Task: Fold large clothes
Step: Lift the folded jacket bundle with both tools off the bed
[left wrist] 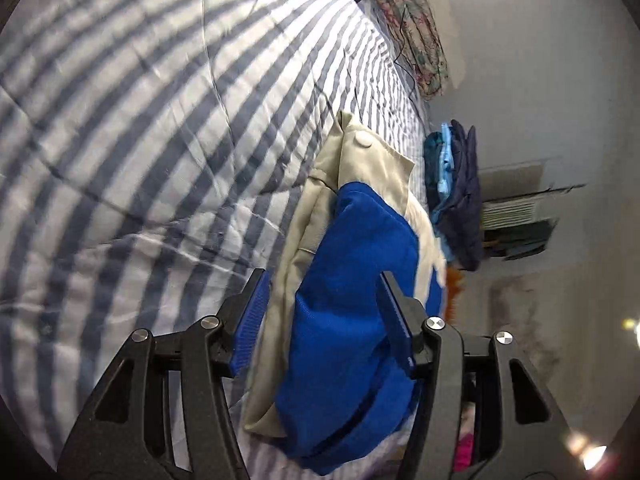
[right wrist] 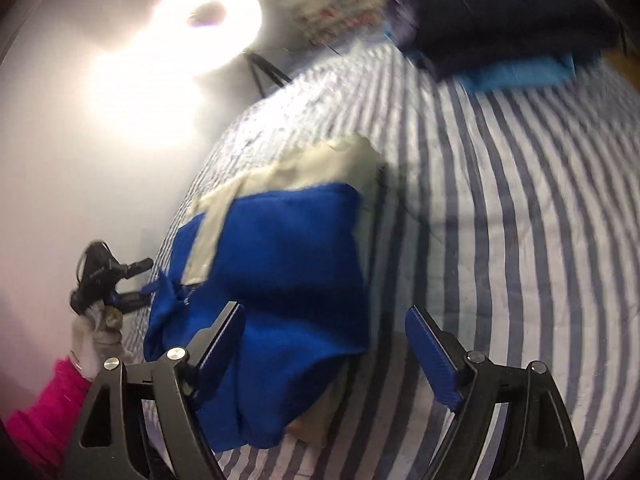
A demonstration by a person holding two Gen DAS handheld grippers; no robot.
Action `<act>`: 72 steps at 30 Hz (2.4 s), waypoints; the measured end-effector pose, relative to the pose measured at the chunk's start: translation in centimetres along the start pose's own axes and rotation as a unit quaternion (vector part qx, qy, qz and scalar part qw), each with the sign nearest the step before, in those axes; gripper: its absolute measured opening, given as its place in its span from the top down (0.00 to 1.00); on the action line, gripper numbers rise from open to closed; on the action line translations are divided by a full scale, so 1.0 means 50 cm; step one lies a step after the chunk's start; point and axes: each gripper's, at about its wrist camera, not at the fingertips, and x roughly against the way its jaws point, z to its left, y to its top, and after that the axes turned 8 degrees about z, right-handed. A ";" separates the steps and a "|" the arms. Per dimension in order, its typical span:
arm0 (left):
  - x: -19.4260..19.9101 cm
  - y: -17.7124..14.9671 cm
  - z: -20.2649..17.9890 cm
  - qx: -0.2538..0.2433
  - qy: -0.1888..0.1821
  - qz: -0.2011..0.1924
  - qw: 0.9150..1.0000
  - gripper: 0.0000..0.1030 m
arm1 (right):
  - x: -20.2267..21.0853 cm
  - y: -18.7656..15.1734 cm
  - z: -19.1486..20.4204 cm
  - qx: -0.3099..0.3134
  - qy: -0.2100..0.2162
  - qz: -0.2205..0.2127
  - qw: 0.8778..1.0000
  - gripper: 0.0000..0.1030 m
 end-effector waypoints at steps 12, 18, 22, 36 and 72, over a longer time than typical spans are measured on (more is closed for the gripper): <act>-0.064 0.045 0.010 -0.008 -0.023 0.028 0.999 0.45 | -0.108 0.034 -0.024 -0.032 0.090 0.037 0.995 0.39; -0.073 0.037 -0.019 -0.040 0.016 0.014 0.999 0.46 | -0.129 0.047 -0.030 -0.046 0.112 0.033 0.992 0.42; -0.071 0.035 -0.042 -0.062 0.045 0.018 0.997 0.51 | -0.109 0.030 -0.020 -0.032 0.099 0.034 0.994 0.51; -0.079 0.038 -0.022 -0.060 0.037 0.010 0.997 0.40 | -0.110 0.025 -0.043 -0.026 0.125 0.056 0.990 0.44; -0.128 -0.089 -0.274 -0.203 0.126 -0.025 0.971 0.67 | -0.016 0.021 0.168 0.102 -0.038 0.016 0.994 0.79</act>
